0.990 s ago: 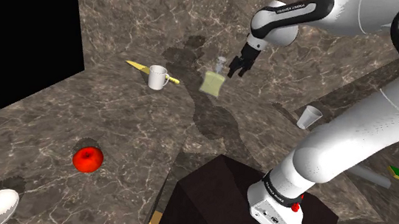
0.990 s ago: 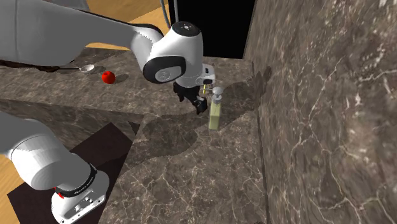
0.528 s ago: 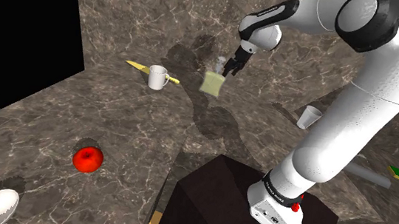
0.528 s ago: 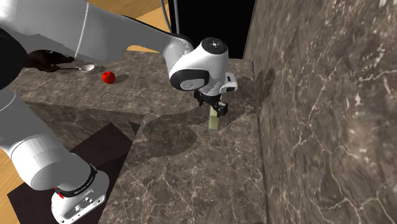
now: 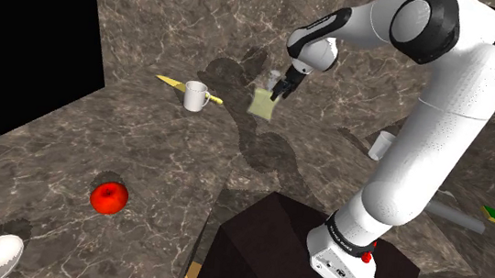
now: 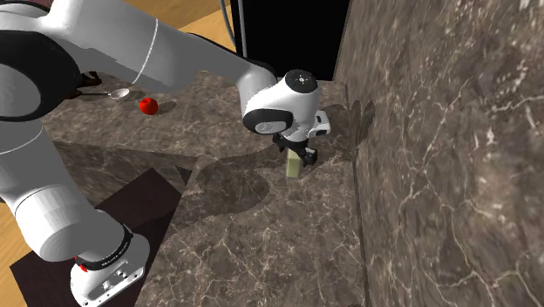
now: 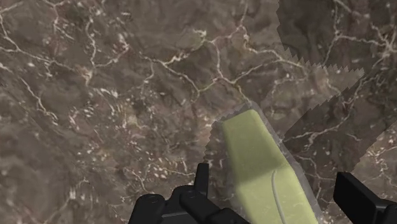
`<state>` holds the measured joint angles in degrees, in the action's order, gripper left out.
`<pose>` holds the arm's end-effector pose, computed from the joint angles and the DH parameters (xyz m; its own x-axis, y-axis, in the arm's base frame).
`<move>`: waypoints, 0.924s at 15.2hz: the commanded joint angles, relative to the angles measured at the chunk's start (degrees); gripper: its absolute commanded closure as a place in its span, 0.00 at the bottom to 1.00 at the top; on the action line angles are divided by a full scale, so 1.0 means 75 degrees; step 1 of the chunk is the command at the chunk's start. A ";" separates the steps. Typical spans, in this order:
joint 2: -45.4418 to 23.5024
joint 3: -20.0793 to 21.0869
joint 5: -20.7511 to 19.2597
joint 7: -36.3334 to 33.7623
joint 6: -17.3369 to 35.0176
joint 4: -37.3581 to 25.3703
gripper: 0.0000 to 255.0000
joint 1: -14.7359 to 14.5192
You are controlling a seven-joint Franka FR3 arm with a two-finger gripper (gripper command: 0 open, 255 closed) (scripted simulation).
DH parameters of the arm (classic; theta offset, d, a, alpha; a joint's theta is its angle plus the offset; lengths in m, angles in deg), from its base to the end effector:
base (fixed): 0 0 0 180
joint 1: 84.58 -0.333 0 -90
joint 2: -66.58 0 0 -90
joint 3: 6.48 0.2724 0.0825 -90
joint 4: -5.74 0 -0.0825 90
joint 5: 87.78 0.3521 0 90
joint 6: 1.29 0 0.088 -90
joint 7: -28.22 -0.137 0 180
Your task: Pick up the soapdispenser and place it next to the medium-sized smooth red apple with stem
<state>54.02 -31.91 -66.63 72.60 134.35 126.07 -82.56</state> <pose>0.4945 -0.2431 0.2812 0.9849 0.0446 0.1671 0.0603 -0.9941 -0.0899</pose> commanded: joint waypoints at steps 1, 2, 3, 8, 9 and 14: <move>-0.0123 0.0044 0.0107 0.0060 0.0127 0.0018 0.00 0.0007; -0.0122 0.0044 0.0107 0.0060 0.0127 0.0019 0.00 0.0007; -0.0123 0.0045 0.0107 0.0060 0.0127 0.0018 0.00 0.0008; -0.0122 0.0045 0.0106 0.0059 0.0125 0.0018 0.00 0.0007; -0.0122 0.0045 0.0106 0.0059 0.0125 0.0018 0.00 0.0007; -0.0126 0.0045 0.0107 0.0060 0.0122 0.0011 1.00 0.0009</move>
<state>53.12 -31.61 -65.84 73.05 135.26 126.15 -82.47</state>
